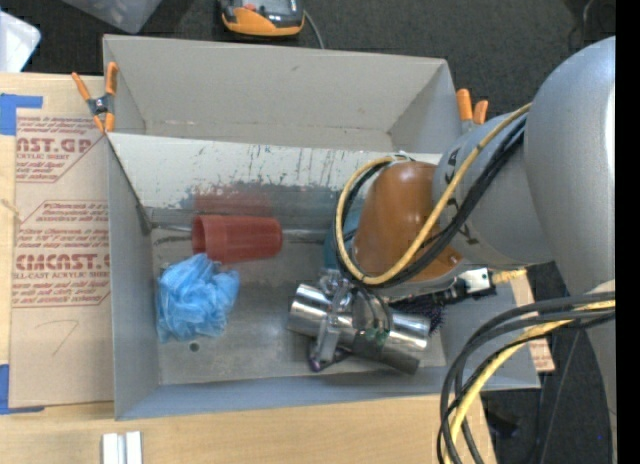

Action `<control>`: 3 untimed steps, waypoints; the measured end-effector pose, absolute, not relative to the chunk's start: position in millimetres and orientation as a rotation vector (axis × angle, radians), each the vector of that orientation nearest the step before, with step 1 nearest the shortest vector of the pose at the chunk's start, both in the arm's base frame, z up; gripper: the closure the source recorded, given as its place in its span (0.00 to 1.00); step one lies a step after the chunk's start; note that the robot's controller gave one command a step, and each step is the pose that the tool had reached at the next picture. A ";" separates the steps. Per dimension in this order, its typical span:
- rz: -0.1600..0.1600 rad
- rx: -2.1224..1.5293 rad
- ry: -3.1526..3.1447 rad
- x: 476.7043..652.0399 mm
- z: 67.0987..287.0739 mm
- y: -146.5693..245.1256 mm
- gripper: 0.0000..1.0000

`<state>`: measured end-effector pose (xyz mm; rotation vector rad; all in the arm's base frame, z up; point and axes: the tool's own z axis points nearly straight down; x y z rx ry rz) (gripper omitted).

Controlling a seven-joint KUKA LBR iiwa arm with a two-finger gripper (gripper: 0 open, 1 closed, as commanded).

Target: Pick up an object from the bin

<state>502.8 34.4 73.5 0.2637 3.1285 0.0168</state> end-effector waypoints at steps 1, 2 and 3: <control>0.017 0.262 3.136 500.2 82.5 35.0 1.00; 0.017 0.262 3.138 499.7 95.0 35.2 1.00; 0.016 0.263 3.146 497.4 125.2 35.3 1.00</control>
Offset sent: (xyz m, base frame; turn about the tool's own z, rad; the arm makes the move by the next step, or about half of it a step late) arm -0.0018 0.0002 0.0324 -0.0013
